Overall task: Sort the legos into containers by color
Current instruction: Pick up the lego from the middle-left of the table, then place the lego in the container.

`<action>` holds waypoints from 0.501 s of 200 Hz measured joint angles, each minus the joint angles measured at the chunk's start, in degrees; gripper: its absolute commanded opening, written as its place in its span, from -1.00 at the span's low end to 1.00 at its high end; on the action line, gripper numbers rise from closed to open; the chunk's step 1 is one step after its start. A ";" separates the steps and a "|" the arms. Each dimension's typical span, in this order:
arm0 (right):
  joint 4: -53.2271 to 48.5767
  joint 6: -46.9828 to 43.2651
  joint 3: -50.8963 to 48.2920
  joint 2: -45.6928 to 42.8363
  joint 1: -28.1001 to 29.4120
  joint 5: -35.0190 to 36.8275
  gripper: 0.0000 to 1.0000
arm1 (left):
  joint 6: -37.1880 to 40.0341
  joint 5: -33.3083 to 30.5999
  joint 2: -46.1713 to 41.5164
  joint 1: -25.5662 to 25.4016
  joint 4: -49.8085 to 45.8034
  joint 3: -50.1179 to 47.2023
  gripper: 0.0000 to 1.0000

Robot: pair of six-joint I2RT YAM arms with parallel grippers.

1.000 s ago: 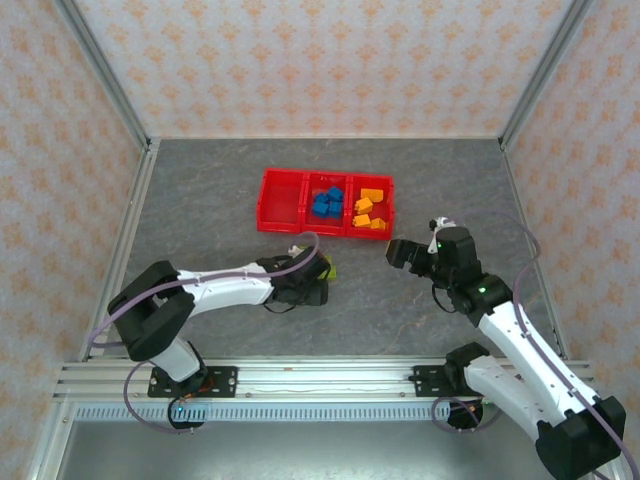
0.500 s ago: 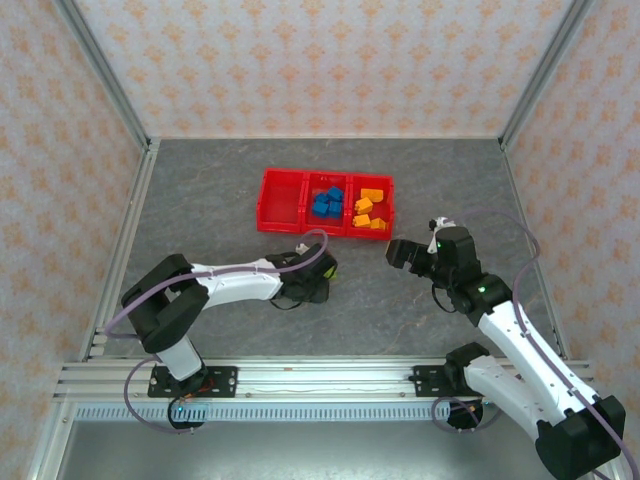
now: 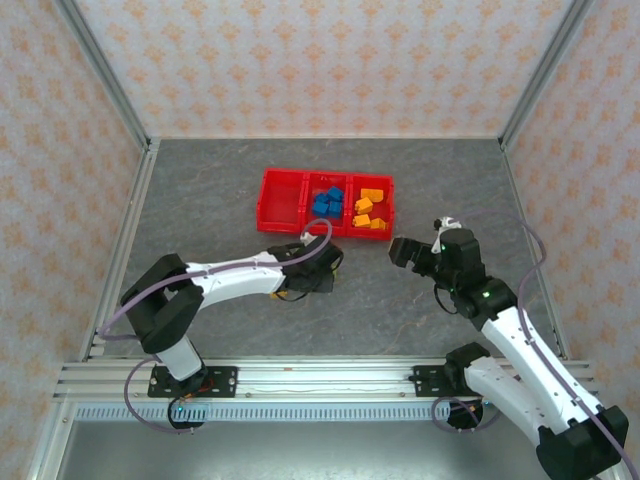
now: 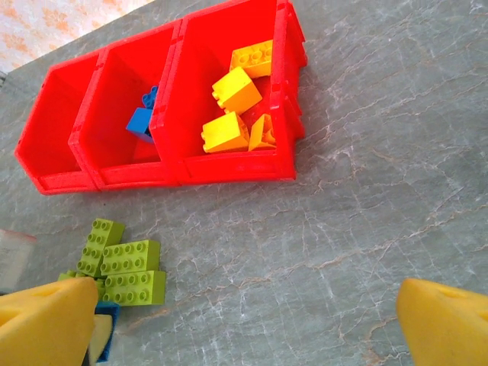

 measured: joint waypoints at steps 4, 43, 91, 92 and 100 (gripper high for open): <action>0.00 0.11 0.00 -0.17 0.00 0.11 1.00 | 0.24 -0.66 -0.52 0.00 -0.57 0.72 -0.74; 0.00 0.35 0.00 -2.62 0.00 2.14 1.00 | 3.78 -7.08 -5.07 0.76 -6.32 12.44 -0.74; 0.46 0.59 0.00 -5.35 0.00 3.08 1.00 | 12.50 -12.39 4.00 7.67 -13.73 33.94 -0.75; 0.46 0.59 0.00 -5.35 0.00 3.08 1.00 | 12.70 -12.50 4.42 7.87 -13.97 34.47 -0.75; 0.46 0.59 -0.02 -5.35 0.00 3.08 1.00 | 14.01 -12.92 6.75 8.87 -15.02 37.16 -0.75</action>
